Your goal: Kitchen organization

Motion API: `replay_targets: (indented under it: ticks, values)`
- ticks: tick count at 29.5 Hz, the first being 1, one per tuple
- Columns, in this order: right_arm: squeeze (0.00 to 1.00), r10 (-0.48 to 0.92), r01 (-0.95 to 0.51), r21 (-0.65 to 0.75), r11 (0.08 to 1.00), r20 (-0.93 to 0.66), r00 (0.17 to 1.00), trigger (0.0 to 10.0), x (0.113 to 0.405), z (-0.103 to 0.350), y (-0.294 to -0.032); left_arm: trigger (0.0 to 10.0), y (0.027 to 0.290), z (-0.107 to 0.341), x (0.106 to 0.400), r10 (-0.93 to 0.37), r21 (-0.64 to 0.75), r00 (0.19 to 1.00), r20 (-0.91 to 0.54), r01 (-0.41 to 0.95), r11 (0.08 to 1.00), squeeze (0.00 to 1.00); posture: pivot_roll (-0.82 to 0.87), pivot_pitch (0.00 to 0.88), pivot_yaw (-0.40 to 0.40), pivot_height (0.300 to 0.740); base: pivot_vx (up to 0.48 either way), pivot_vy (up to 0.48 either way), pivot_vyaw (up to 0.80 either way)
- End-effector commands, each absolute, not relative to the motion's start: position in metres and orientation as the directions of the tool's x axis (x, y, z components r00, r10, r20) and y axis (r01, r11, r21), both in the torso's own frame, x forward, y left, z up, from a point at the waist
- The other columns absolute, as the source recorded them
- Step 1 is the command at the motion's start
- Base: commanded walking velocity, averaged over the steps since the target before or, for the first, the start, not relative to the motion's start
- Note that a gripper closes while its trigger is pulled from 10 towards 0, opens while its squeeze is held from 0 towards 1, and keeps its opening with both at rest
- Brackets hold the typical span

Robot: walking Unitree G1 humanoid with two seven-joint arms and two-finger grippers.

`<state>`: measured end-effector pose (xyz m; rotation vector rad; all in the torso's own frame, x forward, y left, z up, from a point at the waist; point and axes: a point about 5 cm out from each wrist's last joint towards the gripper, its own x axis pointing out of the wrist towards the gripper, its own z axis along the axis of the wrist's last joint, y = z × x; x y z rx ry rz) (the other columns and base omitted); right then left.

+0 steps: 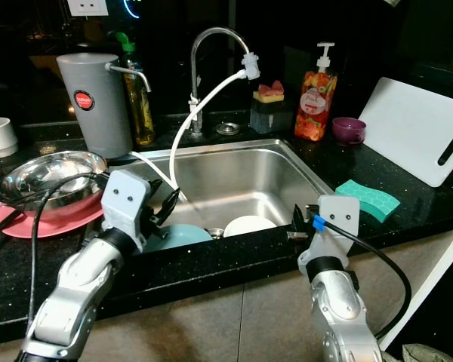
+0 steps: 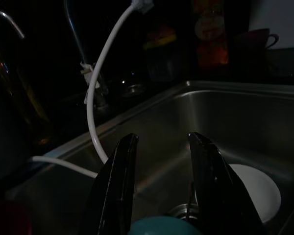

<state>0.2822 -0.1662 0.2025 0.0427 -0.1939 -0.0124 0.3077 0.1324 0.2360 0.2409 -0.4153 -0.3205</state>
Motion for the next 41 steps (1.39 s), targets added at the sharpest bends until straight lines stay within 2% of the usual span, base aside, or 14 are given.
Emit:
replay_targets:
  ticks: [1,41]
  values:
    - [0.0,-0.022,0.013,0.049,0.999,0.196,0.98,10.0,0.2821,0.2036,-0.166,10.0,0.1281,0.2353,0.3083,-0.37,0.29,0.859,0.354,0.275,0.917,0.0,0.03,0.05,-0.033,0.74,0.0,0.0,0.0]
    - [0.0,0.0,-0.009,0.043,0.999,0.195,0.981,10.0,0.2849,0.2036,-0.1639,10.0,0.1212,0.2371,0.3086,-0.385,0.294,0.846,0.369,0.287,0.912,0.0,0.04,0.051,-0.047,0.74,0.0,0.0,0.0]
